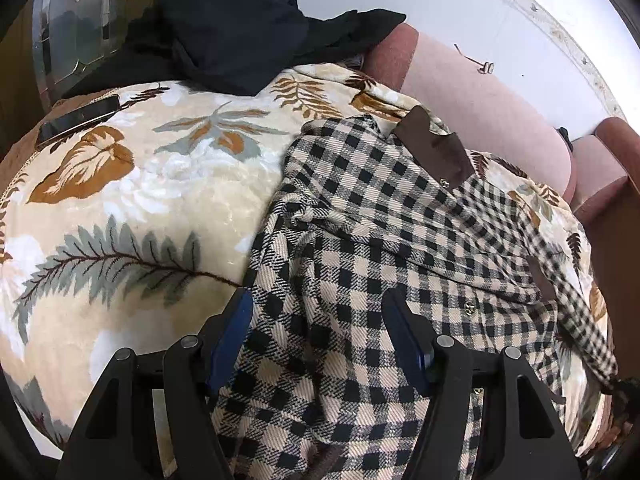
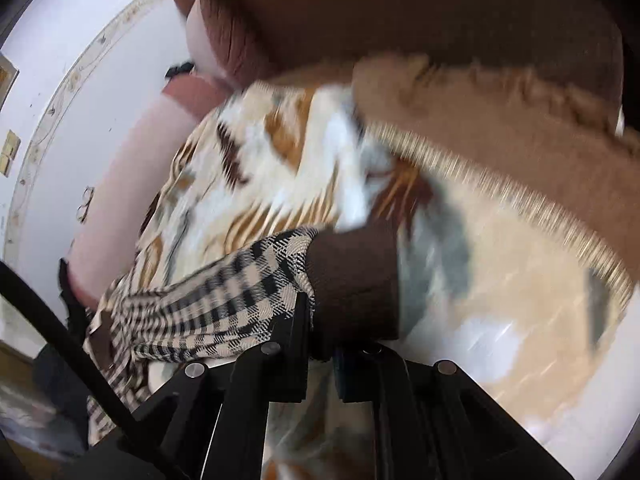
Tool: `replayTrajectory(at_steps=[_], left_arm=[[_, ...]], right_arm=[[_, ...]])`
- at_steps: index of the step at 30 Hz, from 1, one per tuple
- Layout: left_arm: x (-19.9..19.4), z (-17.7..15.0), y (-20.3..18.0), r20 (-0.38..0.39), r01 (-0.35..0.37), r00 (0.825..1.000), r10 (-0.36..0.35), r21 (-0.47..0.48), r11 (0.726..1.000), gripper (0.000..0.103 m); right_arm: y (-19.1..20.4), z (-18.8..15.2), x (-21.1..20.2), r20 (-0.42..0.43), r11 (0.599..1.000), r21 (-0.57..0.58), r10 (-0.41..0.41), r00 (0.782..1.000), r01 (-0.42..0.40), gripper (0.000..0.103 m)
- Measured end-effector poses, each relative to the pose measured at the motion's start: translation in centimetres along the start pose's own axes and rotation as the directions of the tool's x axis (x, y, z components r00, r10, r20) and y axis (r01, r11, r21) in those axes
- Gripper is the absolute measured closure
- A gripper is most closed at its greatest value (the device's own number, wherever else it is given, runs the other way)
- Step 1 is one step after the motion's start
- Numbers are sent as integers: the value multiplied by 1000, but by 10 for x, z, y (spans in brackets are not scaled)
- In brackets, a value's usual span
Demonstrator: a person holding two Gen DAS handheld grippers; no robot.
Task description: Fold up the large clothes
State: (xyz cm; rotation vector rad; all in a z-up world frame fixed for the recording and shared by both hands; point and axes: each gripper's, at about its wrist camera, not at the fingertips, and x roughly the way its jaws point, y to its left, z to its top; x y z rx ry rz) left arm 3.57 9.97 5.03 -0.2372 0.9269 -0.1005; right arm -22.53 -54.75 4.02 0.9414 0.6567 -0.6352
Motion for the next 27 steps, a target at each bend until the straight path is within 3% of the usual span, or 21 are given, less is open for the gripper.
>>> replayTrajectory(at_steps=[2, 9, 14, 17, 21, 24, 27], left_arm=[[3, 2, 1, -14, 12, 1000, -12, -21, 1000, 37], [-2, 7, -1, 15, 13, 1000, -13, -18, 1000, 37], [-14, 17, 14, 54, 18, 998, -15, -55, 998, 37], [-21, 26, 29, 84, 5, 996, 3, -94, 996, 37], [-31, 41, 62, 117, 12, 993, 10, -183, 983, 37], [-39, 51, 87, 154, -8, 987, 47, -245, 970, 37], [-42, 59, 110, 165, -22, 984, 73, -291, 956, 37]], right_arm=[[8, 6, -5, 13, 1000, -18, 5, 1000, -5, 93], [101, -1, -12, 53, 952, -304, -16, 998, 31, 93], [196, -35, 6, -8, 877, -475, 77, 997, -72, 93], [263, -72, 21, -74, 809, -566, 144, 987, -160, 93], [348, -138, 42, -214, 697, -643, 235, 948, -318, 93], [403, -202, 64, -357, 601, -664, 269, 894, -446, 93], [437, -265, 93, -490, 522, -660, 245, 837, -540, 93]])
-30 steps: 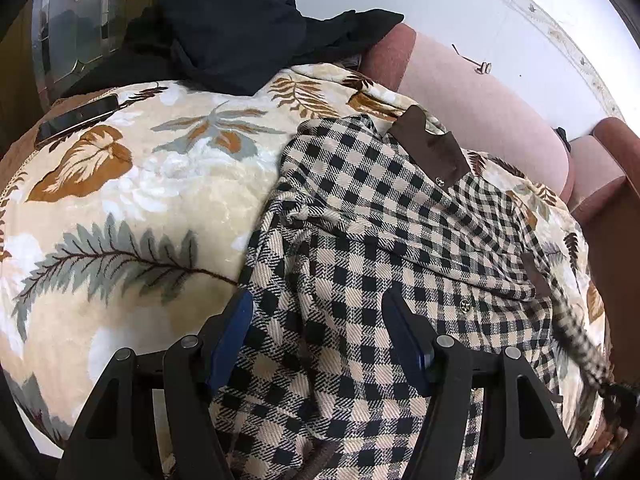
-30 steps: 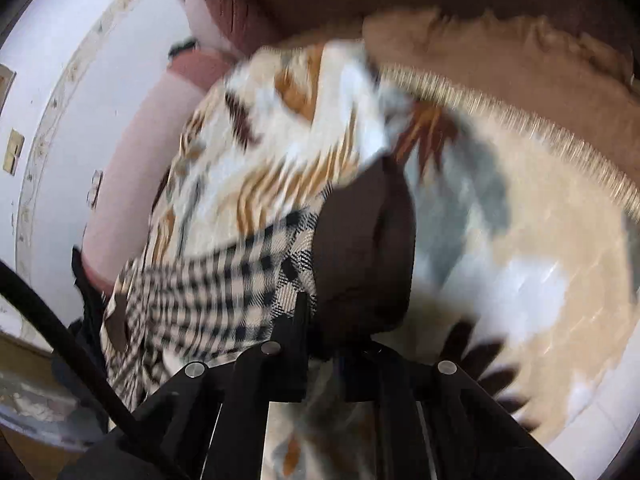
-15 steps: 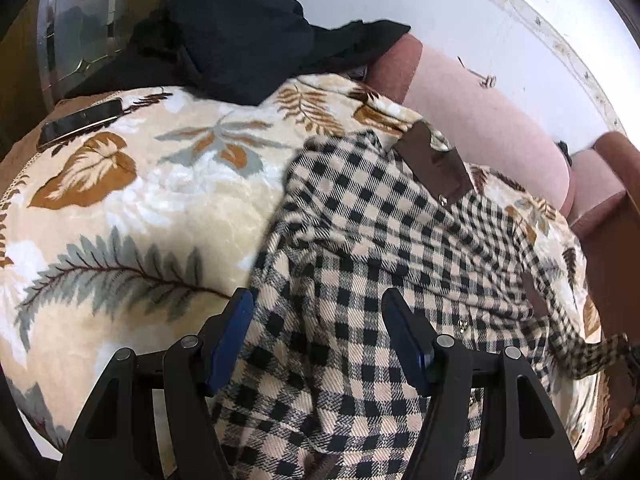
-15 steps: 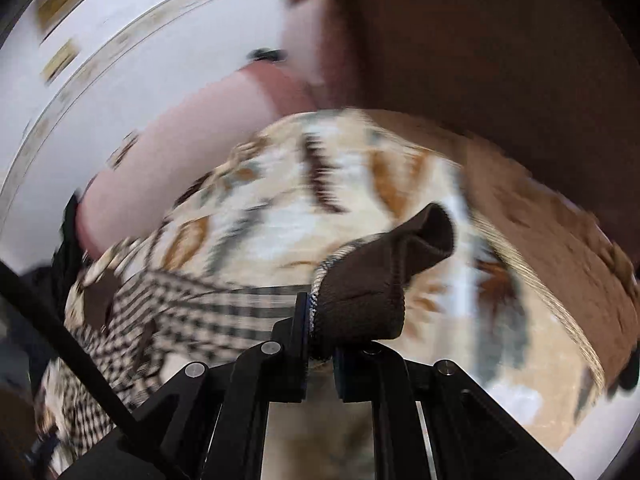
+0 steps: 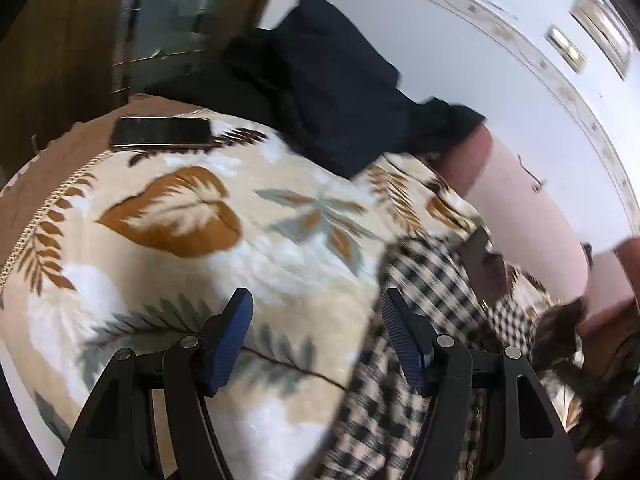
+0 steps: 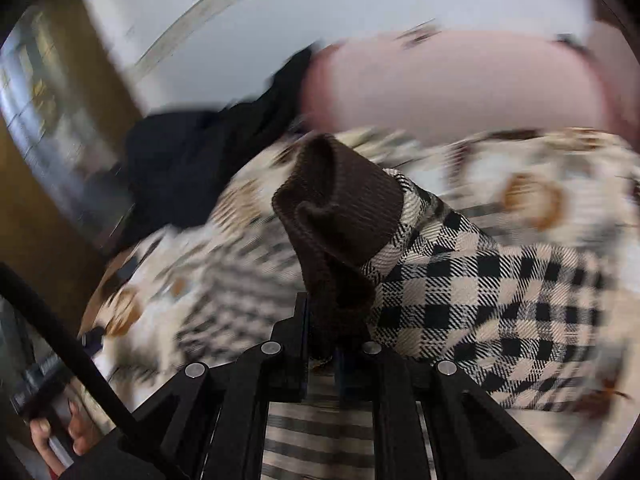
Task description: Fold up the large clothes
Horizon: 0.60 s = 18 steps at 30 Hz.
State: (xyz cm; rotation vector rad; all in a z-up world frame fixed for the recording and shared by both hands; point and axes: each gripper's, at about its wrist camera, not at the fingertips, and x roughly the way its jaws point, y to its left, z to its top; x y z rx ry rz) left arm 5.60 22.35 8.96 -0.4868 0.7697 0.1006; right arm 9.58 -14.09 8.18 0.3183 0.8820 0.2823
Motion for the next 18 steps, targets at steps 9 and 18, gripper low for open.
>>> replayTrajectory(at_steps=[9, 18], left_arm=[[9, 8, 12, -14, 30, 999, -30, -33, 999, 37], [32, -21, -60, -61, 112, 993, -102, 187, 976, 36]], right_arm=[[41, -33, 72, -199, 987, -51, 141, 970, -154, 56], [-29, -64, -43, -83, 992, -128, -29, 996, 19, 35]])
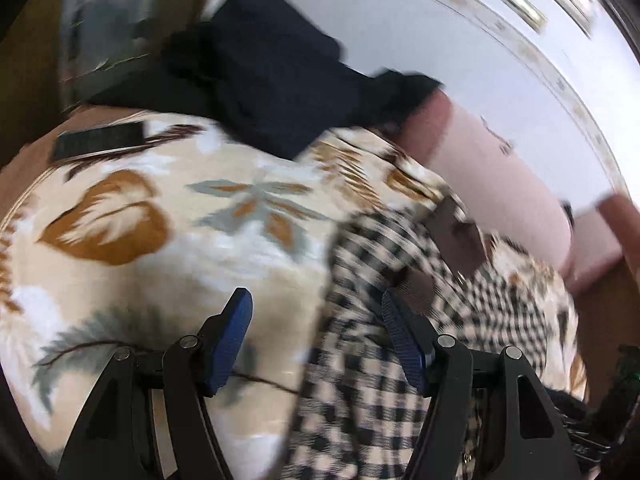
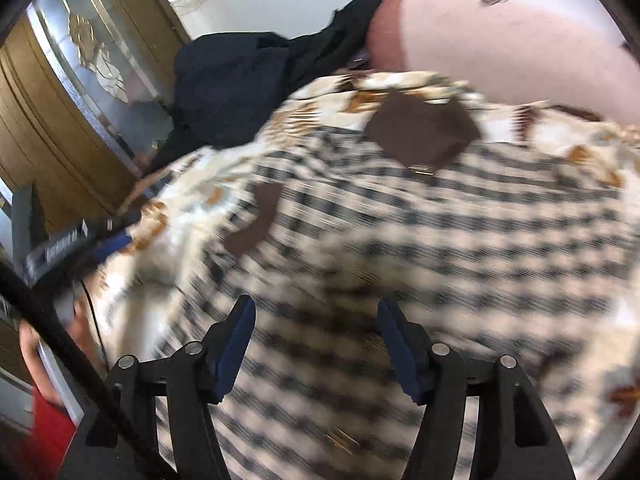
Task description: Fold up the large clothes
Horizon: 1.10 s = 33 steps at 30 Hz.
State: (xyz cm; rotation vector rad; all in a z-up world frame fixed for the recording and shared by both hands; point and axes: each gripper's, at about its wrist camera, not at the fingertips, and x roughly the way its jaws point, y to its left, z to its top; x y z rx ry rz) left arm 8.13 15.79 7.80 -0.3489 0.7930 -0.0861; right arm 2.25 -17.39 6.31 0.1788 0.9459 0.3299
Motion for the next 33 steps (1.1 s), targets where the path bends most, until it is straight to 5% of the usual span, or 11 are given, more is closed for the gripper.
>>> replayTrajectory(at_steps=[6, 10, 12, 13, 14, 19, 22, 28, 33], left_arm=[[43, -4, -58, -36, -24, 999, 30, 146, 989, 34], [98, -3, -82, -152, -37, 986, 69, 203, 979, 34], [111, -5, -94, -190, -16, 980, 63, 237, 971, 57], [116, -7, -100, -216, -5, 974, 63, 260, 966, 94], [120, -8, -107, -246, 5, 967, 66, 274, 962, 97], [88, 21, -101, -106, -20, 993, 44, 217, 976, 97], [82, 41, -82, -19, -118, 992, 124, 201, 972, 97], [125, 42, -56, -139, -144, 975, 173, 196, 970, 97], [114, 46, -59, -142, -107, 980, 139, 209, 972, 86]], right_arm=[[-54, -35, -47, 79, 994, 52, -97, 992, 93, 34], [-83, -44, -55, 135, 987, 109, -135, 982, 120, 33], [-96, -46, -51, 128, 983, 137, -140, 982, 123, 33], [-100, -45, -49, 122, 981, 146, -147, 982, 128, 33], [-103, -44, -47, 119, 979, 153, -150, 981, 132, 33], [-117, -35, -46, 134, 976, 177, -149, 980, 125, 33], [-127, -32, -45, 147, 970, 217, -146, 978, 112, 33], [-134, -18, -33, 175, 958, 266, -161, 971, 111, 33], [-120, 7, -24, 211, 968, 224, -158, 965, 110, 33]])
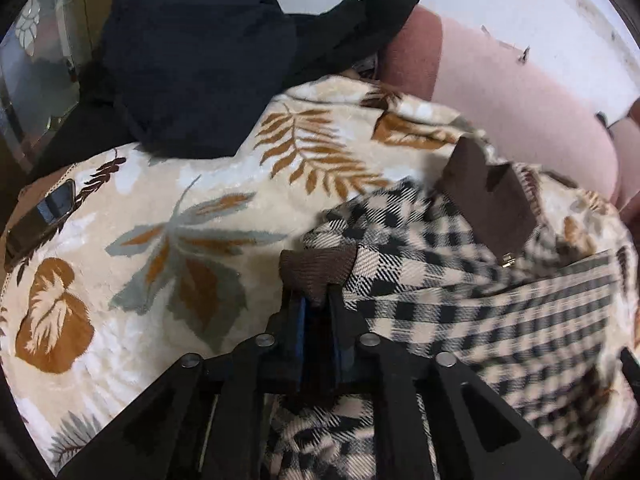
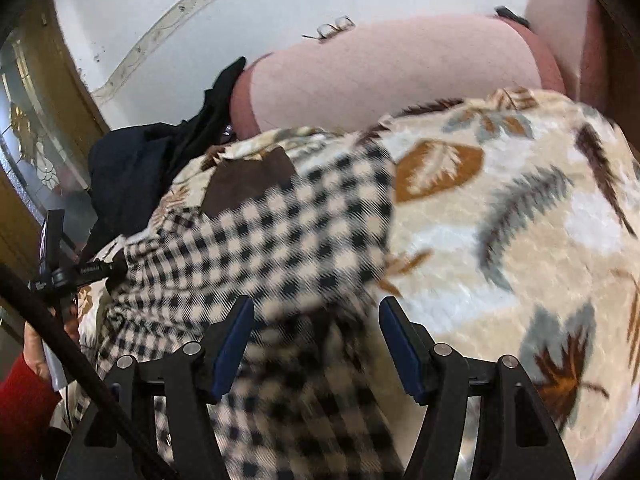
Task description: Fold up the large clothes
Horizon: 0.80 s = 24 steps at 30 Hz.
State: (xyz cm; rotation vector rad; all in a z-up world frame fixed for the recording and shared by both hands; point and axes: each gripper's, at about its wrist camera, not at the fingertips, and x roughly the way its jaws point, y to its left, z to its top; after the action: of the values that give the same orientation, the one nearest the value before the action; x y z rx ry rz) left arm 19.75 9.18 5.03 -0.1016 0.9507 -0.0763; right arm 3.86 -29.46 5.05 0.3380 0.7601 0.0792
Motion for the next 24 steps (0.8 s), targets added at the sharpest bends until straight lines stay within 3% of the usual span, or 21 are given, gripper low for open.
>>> replayTrajectory(at_steps=[2, 5, 7, 10, 12, 14, 16, 17, 18, 19, 22, 24], left_arm=[[-21, 2, 6, 46, 52, 998, -50, -47, 998, 66], [-48, 6, 5, 124, 78, 990, -70, -68, 995, 50], [-49, 9, -2, 137, 90, 987, -81, -62, 994, 43], [-29, 8, -25, 84, 66, 994, -67, 12, 998, 42], [-7, 6, -37, 47, 48, 998, -51, 62, 997, 42], [16, 7, -43, 9, 33, 999, -33, 82, 996, 42], [37, 8, -41, -19, 21, 1000, -20, 71, 997, 42], [45, 9, -39, -22, 20, 1000, -19, 61, 998, 42], [51, 9, -38, -25, 18, 1000, -16, 53, 998, 42], [57, 9, -36, -31, 11, 999, -10, 47, 999, 40], [70, 4, -35, -20, -33, 999, 35, 68, 997, 29], [72, 1, -41, -9, -81, 997, 83, 118, 990, 27]], right_arm=[[9, 5, 7, 6, 1000, -28, 6, 1000, -5, 33], [20, 15, 20, -4, 998, -48, 27, 1000, -27, 33], [26, 25, 35, -23, 997, -54, 49, 999, -50, 33], [31, 36, 66, -83, 997, -83, -8, 996, 1, 33], [23, 41, 93, -125, 989, -97, -126, 984, 114, 33], [9, 44, 112, -166, 968, -108, -241, 956, 226, 36], [-17, 44, 126, -198, 925, -104, -380, 904, 366, 36], [-33, 42, 130, -225, 923, -68, -383, 896, 378, 34], [-49, 41, 130, -238, 938, 1, -337, 911, 348, 24], [-58, 42, 127, -234, 944, 46, -307, 922, 326, 24], [-52, 39, 126, -209, 934, -15, -352, 912, 357, 23], [-45, 35, 126, -179, 921, -44, -389, 904, 388, 16]])
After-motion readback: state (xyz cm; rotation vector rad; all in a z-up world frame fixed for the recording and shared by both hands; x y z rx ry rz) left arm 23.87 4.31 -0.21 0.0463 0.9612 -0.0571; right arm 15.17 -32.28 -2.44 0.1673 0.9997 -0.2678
